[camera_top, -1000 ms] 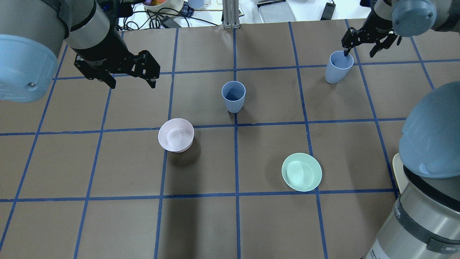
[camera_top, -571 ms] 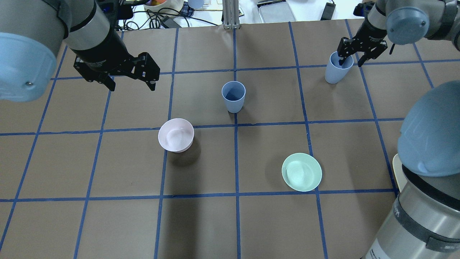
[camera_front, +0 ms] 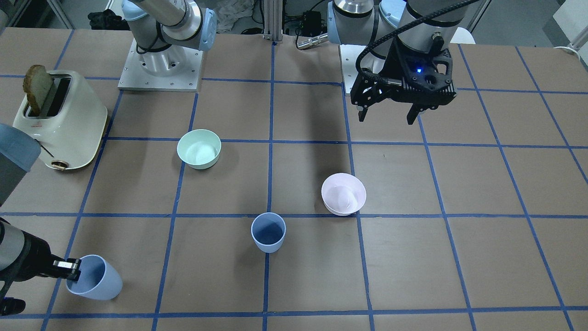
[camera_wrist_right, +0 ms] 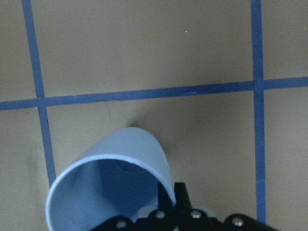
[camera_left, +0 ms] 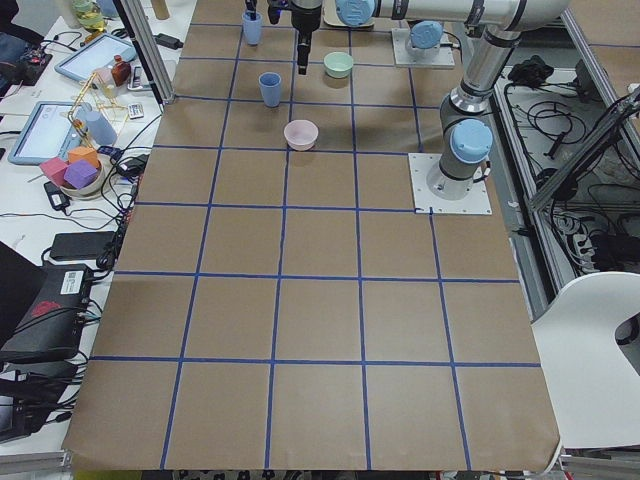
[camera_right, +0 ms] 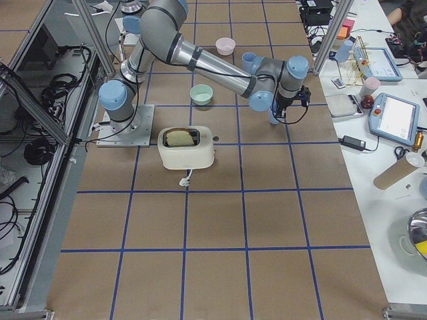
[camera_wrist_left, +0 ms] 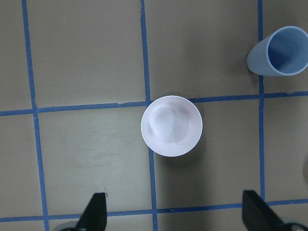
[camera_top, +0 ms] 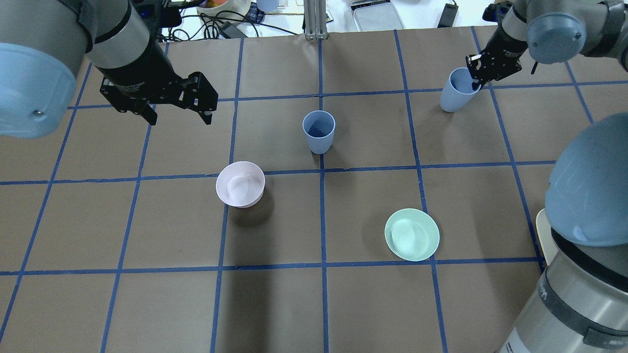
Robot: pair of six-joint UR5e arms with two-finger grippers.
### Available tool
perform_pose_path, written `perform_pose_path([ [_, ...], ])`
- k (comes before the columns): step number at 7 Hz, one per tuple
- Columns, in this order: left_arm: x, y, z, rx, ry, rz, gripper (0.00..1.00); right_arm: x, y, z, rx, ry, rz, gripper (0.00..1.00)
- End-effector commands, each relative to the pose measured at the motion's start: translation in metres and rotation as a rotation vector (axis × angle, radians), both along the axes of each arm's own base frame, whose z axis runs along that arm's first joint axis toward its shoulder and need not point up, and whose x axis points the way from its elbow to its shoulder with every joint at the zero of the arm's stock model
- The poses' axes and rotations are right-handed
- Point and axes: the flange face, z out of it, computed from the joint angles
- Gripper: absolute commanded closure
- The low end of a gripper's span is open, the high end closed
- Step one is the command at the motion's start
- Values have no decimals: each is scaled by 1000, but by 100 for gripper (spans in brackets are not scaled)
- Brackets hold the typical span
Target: Stack blue cups with both arms
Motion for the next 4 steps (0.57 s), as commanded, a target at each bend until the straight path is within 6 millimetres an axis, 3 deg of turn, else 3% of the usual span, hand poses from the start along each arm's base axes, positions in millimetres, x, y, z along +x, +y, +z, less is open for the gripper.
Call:
perform_pose_path([
  [1, 0, 0, 0, 0, 0, 2, 0, 39, 15, 56, -65, 6, 34, 100],
  [3, 0, 0, 0, 3, -2, -1, 0, 149, 42, 94, -54, -8, 66, 100],
  [4, 1, 1, 1, 1, -2, 1, 0, 189, 51, 98, -51, -12, 65, 100],
])
